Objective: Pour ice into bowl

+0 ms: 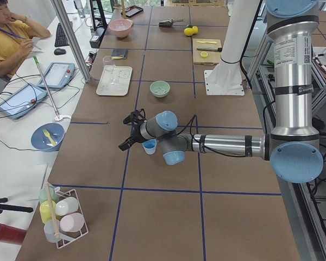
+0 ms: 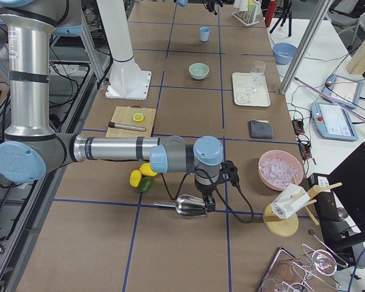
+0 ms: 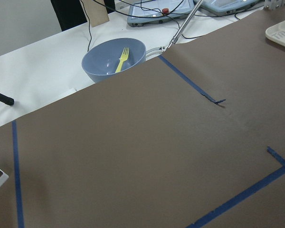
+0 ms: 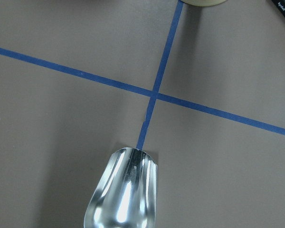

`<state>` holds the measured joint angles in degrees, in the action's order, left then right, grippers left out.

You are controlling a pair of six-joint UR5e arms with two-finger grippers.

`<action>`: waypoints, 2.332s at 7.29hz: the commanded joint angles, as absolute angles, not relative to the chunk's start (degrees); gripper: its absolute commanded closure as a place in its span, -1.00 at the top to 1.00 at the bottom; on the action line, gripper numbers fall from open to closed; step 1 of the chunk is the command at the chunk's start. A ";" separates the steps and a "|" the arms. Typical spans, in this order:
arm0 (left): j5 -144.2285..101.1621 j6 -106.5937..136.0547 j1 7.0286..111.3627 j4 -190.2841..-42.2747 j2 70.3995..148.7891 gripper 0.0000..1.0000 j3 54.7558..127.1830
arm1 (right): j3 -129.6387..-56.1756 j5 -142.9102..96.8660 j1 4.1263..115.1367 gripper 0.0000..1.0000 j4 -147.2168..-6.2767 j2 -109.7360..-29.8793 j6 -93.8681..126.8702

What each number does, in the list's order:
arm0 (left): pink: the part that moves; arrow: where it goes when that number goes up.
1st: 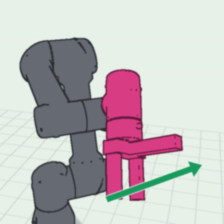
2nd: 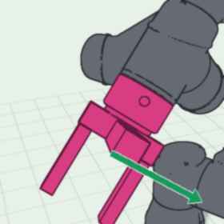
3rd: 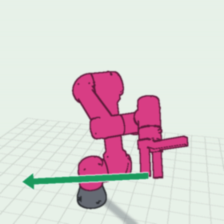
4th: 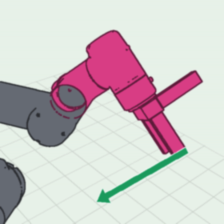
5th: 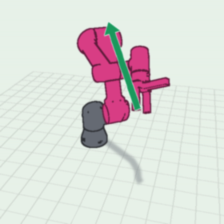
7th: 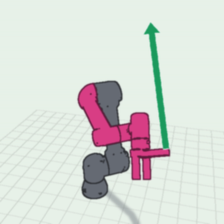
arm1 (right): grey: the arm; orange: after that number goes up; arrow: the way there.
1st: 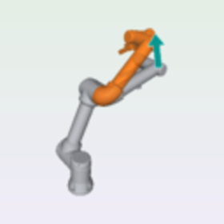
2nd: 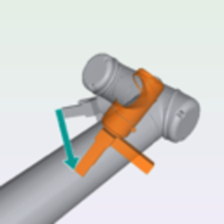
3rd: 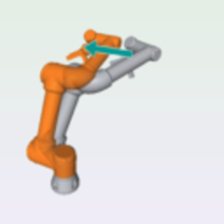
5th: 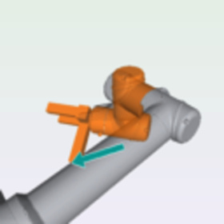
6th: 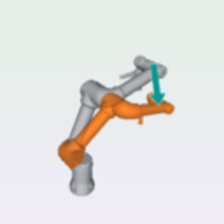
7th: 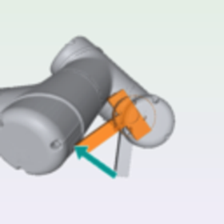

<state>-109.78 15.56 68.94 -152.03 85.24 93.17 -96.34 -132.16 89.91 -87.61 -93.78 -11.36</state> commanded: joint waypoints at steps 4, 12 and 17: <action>-117.68 8.35 81.99 -102.98 97.38 1.00 93.51 | -98.44 -133.67 89.91 1.00 -87.63 -93.78 -9.23; -133.07 -10.02 90.18 -91.76 90.35 1.00 92.64 | -116.89 -142.86 76.43 1.00 -87.63 -87.85 13.52; -133.15 -10.02 90.09 -91.85 90.70 1.00 92.90 | -109.12 -118.09 46.28 1.00 -89.29 -60.80 49.26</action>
